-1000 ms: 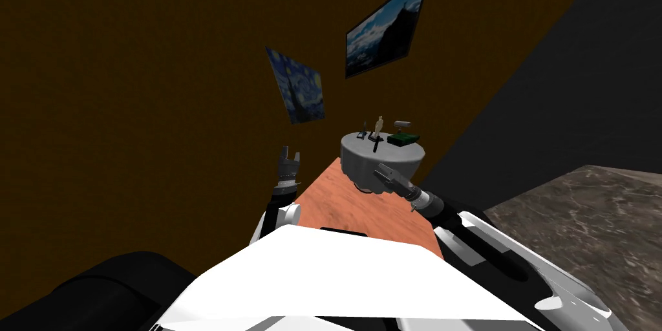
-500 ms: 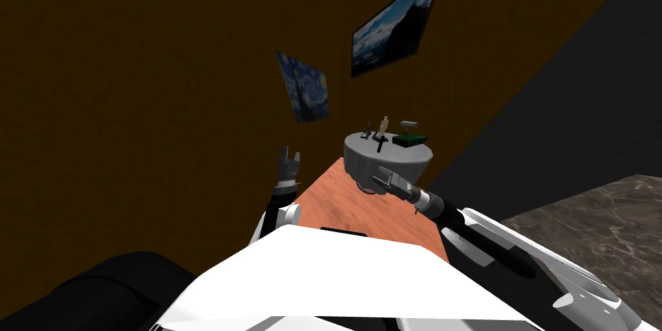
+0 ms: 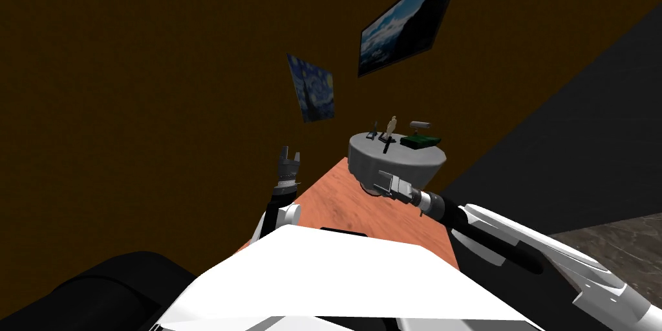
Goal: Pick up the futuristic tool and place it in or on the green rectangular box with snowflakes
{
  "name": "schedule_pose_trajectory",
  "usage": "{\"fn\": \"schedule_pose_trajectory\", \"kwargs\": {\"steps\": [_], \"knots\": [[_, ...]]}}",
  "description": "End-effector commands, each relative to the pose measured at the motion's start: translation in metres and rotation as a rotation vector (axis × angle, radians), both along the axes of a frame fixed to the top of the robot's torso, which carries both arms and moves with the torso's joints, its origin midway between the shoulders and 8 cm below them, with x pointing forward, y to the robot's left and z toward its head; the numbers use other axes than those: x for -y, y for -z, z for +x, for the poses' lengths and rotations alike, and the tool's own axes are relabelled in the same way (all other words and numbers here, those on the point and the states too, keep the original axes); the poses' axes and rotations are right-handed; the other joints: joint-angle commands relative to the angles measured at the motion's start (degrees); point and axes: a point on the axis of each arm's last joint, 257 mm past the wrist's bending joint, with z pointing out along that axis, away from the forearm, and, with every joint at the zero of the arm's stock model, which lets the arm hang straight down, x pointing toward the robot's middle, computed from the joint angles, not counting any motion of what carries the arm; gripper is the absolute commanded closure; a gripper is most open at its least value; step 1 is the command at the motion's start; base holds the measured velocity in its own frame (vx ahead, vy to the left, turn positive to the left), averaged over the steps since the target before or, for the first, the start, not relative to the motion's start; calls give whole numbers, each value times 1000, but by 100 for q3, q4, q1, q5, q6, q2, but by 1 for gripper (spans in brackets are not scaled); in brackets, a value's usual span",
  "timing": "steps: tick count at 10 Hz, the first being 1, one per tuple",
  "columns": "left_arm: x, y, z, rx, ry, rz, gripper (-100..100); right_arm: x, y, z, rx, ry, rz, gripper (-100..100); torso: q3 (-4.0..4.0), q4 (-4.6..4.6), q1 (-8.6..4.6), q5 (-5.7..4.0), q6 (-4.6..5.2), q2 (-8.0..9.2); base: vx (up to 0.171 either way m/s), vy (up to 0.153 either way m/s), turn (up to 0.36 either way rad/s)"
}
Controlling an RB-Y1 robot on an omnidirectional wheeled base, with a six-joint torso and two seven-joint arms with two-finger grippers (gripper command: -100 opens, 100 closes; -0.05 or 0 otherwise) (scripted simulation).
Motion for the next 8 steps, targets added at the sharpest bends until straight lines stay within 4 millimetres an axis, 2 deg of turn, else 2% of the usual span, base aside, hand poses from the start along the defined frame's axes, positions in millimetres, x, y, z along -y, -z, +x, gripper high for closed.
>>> {"fn": "schedule_pose_trajectory", "kwargs": {"steps": [1,2,4,5,6,7,8], "knots": [[0,0,0,0,0,0,0,3,3,-2,1,-11,-34,-100,0,0,0,0,0,0,-8,-1,-5],[0,0,0,0,0,0,0,9,21,-5,17,-36,-127,-100,0,0,-2,-1,3,-1,-9,9,182],[0,0,0,0,0,0,0,14,23,-6,13,-48,-164,-100,-2,-1,0,0,0,-4,-4,3,78],[0,0,0,0,0,0,0,23,40,-10,29,-77,-257,-100,-2,-1,-1,-1,3,-4,0,13,209],[0,0,0,0,0,0,0,27,41,-10,25,-88,-287,-100,-4,-2,2,0,-3,-7,5,7,131],[0,0,0,0,0,0,0,37,58,-15,40,-116,-371,-100,-5,-2,0,0,2,-9,15,12,208],[0,0,0,0,0,0,0,42,58,-15,37,-126,-398,-100,-8,-3,1,0,-3,-13,16,7,110]]}}
